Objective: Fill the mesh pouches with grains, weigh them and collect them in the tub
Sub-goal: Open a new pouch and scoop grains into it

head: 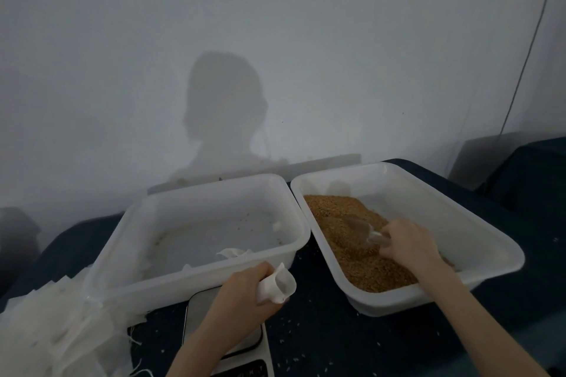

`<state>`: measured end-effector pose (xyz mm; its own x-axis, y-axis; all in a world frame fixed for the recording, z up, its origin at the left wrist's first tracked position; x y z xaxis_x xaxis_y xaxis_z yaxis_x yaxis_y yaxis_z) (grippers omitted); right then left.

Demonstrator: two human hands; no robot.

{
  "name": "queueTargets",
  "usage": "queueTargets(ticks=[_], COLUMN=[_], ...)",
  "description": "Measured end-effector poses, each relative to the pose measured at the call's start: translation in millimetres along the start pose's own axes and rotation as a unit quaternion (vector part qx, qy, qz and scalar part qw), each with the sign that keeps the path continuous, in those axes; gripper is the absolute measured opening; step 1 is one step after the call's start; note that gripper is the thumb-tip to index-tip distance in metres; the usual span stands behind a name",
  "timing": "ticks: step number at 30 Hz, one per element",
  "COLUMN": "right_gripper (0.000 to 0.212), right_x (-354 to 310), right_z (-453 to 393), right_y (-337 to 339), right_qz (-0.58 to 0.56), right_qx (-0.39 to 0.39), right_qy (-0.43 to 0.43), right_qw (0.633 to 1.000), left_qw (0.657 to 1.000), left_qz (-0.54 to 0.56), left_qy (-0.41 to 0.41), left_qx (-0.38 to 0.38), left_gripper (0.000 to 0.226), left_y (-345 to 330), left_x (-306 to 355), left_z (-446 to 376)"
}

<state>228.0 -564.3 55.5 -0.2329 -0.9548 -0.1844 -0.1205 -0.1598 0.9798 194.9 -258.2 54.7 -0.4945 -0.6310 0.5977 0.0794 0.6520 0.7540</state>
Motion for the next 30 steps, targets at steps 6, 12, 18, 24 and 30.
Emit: queueTargets(ticks=[6,12,18,24,30], right_gripper=[0.01,0.01,0.01,0.011,0.029], right_x=[4.1,13.3,13.7,14.2,13.7], right_z=[-0.7,-0.7,3.2,3.7,2.3], right_y=[-3.9,14.1,22.7,20.9,10.2], right_qz=[-0.089,-0.064,-0.108,-0.167,-0.149], right_qx=[-0.002,0.078,0.123,0.119,0.064], right_qy=[-0.024,-0.056,-0.053,-0.048,-0.048], right_qw=[0.996,0.993,0.985,0.978,0.986], left_qw=[1.0,1.0,1.0,0.999,0.999], left_qz=[-0.019,-0.018,-0.025,-0.026,-0.024], left_qy=[0.004,0.009,0.007,0.017,0.024], left_qx=[-0.003,-0.006,-0.007,-0.023,-0.028], left_gripper=[0.02,0.023,0.024,0.024,0.026], left_y=[0.4,2.9,1.6,-3.5,-4.3], left_x=[-2.3,-1.2,-0.3,-2.7,-5.9], left_z=[1.7,2.2,2.2,2.2,1.1])
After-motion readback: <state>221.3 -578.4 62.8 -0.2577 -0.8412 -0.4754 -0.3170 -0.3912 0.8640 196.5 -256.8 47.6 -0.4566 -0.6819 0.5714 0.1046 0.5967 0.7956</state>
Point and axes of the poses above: each hand's wrist, its own z-axis away from the middle knuckle, its own y-axis out of the back of the hand, x = y × z, the point moved 10 cm from there along -z, towards the middle knuckle, and after that the axes turned 4 degrees about -z, right-handed, at the moved point
